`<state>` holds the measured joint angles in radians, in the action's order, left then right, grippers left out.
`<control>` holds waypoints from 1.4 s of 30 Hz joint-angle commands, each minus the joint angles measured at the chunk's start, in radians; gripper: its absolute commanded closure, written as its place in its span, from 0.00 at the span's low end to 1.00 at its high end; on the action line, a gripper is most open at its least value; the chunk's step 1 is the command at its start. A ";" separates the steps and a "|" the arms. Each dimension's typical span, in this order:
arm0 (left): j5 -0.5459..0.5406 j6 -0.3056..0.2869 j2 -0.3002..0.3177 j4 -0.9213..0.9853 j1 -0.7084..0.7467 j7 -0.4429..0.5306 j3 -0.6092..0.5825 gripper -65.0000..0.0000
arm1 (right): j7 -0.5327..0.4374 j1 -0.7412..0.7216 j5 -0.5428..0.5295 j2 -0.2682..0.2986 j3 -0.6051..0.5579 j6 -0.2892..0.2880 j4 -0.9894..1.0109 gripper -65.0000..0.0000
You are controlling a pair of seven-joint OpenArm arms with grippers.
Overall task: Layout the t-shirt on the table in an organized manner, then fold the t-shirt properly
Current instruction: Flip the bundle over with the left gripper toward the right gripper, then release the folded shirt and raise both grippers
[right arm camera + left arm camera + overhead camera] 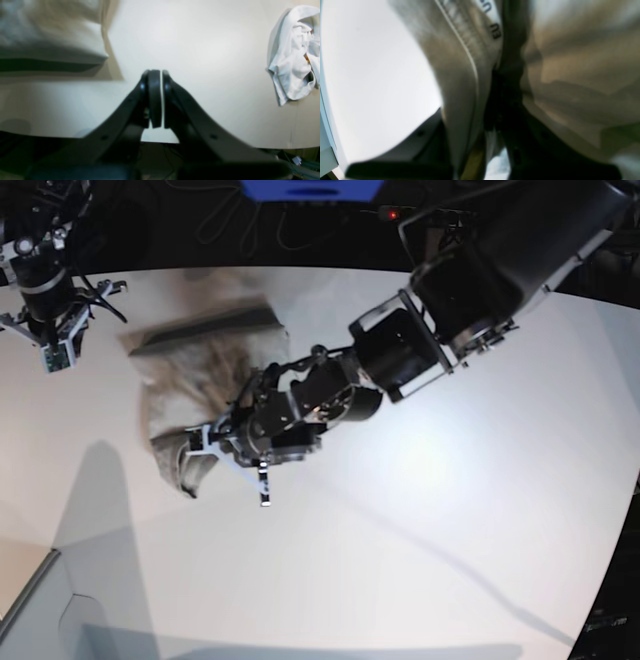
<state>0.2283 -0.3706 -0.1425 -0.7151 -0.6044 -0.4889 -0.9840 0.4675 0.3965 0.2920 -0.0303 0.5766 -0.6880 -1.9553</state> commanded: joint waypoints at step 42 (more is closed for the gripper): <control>0.165 0.012 0.156 -0.874 0.308 -0.472 0.675 0.62 | -0.025 -0.374 -0.006 0.099 0.021 -0.010 0.434 1.00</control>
<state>0.3870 -0.3649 0.0097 -1.5703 -0.2844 -0.9611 -0.3096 0.4587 0.0299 0.2928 0.0544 0.5938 -0.6880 -1.5043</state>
